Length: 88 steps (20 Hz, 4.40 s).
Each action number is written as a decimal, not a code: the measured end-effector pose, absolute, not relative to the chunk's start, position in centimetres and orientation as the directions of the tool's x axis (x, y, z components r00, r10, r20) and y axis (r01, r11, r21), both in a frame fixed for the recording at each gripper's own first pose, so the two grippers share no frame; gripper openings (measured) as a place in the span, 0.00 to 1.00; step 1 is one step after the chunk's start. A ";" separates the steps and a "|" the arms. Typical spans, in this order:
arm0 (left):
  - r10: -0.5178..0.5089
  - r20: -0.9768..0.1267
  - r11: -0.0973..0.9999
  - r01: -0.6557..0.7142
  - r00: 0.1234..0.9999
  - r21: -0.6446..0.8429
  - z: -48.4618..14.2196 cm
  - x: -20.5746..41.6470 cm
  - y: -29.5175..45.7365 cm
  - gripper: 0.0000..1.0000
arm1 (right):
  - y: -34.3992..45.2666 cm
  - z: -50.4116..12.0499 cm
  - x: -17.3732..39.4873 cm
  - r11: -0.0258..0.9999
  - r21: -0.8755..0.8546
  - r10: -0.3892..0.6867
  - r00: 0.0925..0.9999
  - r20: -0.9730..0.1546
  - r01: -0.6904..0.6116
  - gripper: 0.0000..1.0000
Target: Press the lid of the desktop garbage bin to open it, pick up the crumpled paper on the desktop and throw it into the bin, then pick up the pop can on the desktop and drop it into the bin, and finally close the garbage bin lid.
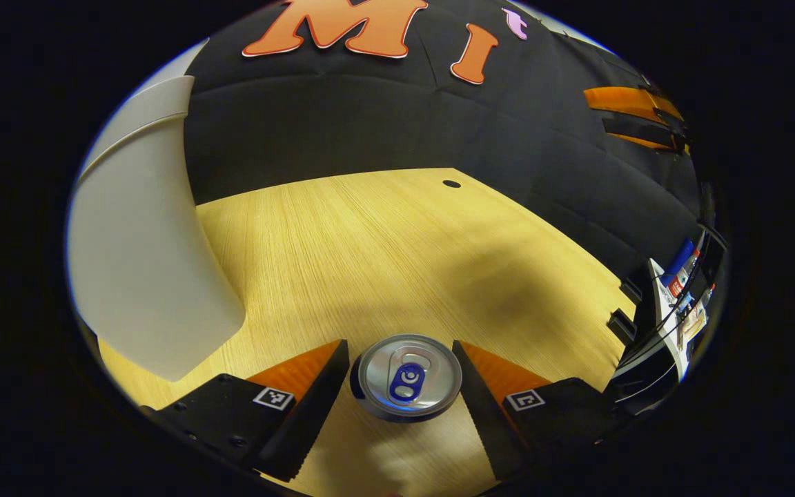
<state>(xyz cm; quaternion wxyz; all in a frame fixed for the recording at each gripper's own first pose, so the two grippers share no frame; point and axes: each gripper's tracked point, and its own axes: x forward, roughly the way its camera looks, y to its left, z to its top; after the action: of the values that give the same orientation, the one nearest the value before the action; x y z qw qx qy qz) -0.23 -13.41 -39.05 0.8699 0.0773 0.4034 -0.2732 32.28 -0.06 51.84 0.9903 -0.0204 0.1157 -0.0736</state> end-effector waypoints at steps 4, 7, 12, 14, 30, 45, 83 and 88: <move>-0.421 -0.749 0.838 0.536 0.511 -0.105 -40.1 -0.3 -13.5 0.95 | -0.1 52.0 31.9 0.982 -0.086 -0.185 0.962 -0.201 0.171 0.96; -0.415 -0.748 0.836 0.541 0.518 -0.090 -40.6 0.1 -13.2 0.88 | 0.0 51.8 31.7 0.980 -0.093 -0.189 0.959 -0.210 0.173 0.95; -0.435 -0.709 0.844 0.525 0.556 -0.106 -37.9 0.7 -13.2 0.84 | 0.5 52.2 31.4 0.979 -0.115 -0.187 0.960 -0.208 0.166 0.95; -0.431 -0.691 0.846 0.527 0.580 -0.085 -35.6 1.0 -12.8 0.83 | 0.8 52.5 31.5 0.981 -0.108 -0.181 0.963 -0.198 0.162 0.95; -0.375 -0.345 0.921 0.389 0.861 -0.032 -7.7 8.1 -5.1 0.80 | 6.4 53.6 33.6 0.990 -0.122 -0.090 0.988 -0.124 0.075 0.95; -0.111 -0.365 0.994 0.106 0.925 -0.031 -6.8 18.9 11.4 0.81 | 7.7 54.3 34.3 0.987 -0.135 -0.104 0.988 -0.113 0.089 1.00; -0.055 -0.166 0.994 0.070 0.985 0.085 11.3 28.5 14.1 0.92 | 7.0 53.5 35.8 0.994 -0.046 -0.101 0.979 -0.177 0.094 0.95; -0.037 -0.241 0.997 0.052 0.970 0.053 9.9 31.3 16.0 0.93 | 5.6 53.3 35.6 0.992 -0.030 -0.128 0.974 -0.185 0.125 0.96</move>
<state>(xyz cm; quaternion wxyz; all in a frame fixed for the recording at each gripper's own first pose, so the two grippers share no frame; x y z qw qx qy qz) 31.31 15.96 9.89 0.9920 0.0295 0.1208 -0.0224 35.63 5.63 53.34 0.9935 -0.0091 0.0936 -0.0637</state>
